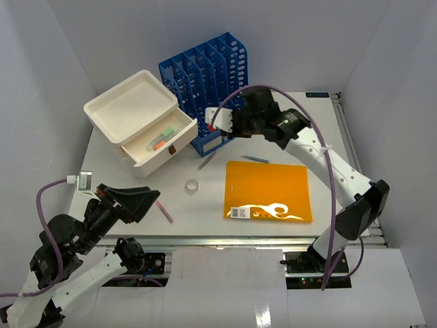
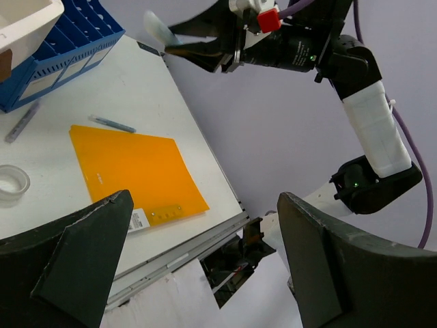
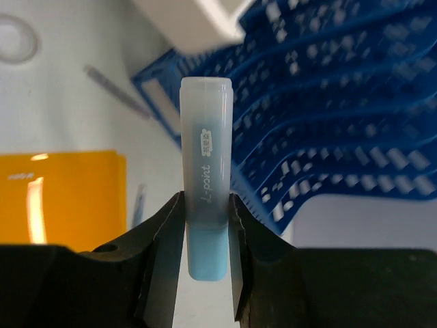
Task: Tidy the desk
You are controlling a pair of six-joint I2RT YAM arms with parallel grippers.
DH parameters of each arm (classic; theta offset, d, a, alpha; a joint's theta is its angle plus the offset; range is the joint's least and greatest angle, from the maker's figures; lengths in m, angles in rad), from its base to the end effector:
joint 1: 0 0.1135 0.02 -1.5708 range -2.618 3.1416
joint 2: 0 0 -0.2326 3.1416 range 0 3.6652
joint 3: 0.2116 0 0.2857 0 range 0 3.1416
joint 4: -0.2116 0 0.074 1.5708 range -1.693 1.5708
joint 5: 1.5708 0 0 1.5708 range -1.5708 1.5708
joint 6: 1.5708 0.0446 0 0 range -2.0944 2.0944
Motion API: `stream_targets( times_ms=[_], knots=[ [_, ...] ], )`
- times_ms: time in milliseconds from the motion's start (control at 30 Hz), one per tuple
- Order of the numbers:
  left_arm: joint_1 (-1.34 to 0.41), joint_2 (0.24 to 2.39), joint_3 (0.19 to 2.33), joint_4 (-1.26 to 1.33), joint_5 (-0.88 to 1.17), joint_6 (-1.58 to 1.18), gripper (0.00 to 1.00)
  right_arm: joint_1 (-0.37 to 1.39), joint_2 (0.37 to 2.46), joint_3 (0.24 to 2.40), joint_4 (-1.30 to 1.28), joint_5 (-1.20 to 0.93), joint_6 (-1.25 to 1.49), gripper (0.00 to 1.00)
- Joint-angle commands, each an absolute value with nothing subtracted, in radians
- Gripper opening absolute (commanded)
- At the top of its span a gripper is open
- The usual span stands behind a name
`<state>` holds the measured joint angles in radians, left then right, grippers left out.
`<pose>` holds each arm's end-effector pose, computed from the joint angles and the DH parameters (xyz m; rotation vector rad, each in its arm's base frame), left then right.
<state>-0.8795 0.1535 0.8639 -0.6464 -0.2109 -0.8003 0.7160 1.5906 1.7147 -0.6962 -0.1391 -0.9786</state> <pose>0.0583 -0.0558 0.3842 -0.1184 1.6247 -1.1706 0.2930 0.2631 0.3762 -1.6540 1.3527 -0.0050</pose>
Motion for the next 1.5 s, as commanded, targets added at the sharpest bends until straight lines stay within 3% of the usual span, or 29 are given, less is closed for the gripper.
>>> stream_targets(
  times_ms=[0, 267, 400, 533, 800, 1000, 1100, 1200, 1300, 1367, 1467],
  knots=[
    [-0.884, 0.161, 0.89, -0.73, -0.245, -0.845, 0.98, 0.894, 1.739, 1.873, -0.626, 0.036, -1.172, 0.08],
    [-0.884, 0.179, 0.885, -0.759, -0.25, -0.867, 0.98, 1.088, 2.09, 2.303, -0.532, 0.179, -1.336, 0.08],
    [-0.884, 0.183, 0.889, -0.765, -0.246, -0.863, 0.98, 1.123, 2.142, 2.273, -0.402, 0.232, -1.416, 0.1],
    [-0.884, 0.192, 0.896, -0.77, -0.237, -0.857, 0.98, 1.126, 2.173, 2.261, -0.372, 0.24, -1.409, 0.17],
    [-0.884, 0.216, 0.917, -0.761, -0.216, -0.845, 0.98, 1.12, 2.139, 2.253, -0.371, 0.242, -1.312, 0.56],
    [-0.884, 0.317, 0.939, -0.721, -0.163, -0.808, 0.98, 1.08, 2.025, 2.246, -0.431, 0.174, -1.161, 0.62],
    [-0.884, 0.423, 0.965, -0.706, -0.142, -0.777, 0.93, 1.027, 1.937, 2.252, -0.485, 0.087, -1.056, 0.62],
    [-0.884, 0.582, 1.027, -0.713, -0.131, -0.689, 0.79, 0.889, 1.846, 2.217, -0.606, -0.065, -0.898, 0.59],
    [-0.884, 0.799, 1.083, -0.738, -0.134, -0.575, 0.57, 0.715, 1.675, 2.056, -0.673, -0.382, -0.811, 0.45],
    [-0.884, 0.919, 1.134, -0.786, -0.161, -0.476, 0.51, 0.556, 1.555, 1.882, -0.653, -0.559, -0.758, 0.28],
    [-0.884, 1.091, 1.226, -0.829, -0.176, -0.302, 0.46, 0.448, 1.327, 1.511, -0.599, -0.779, -0.735, 0.18]
  ],
)
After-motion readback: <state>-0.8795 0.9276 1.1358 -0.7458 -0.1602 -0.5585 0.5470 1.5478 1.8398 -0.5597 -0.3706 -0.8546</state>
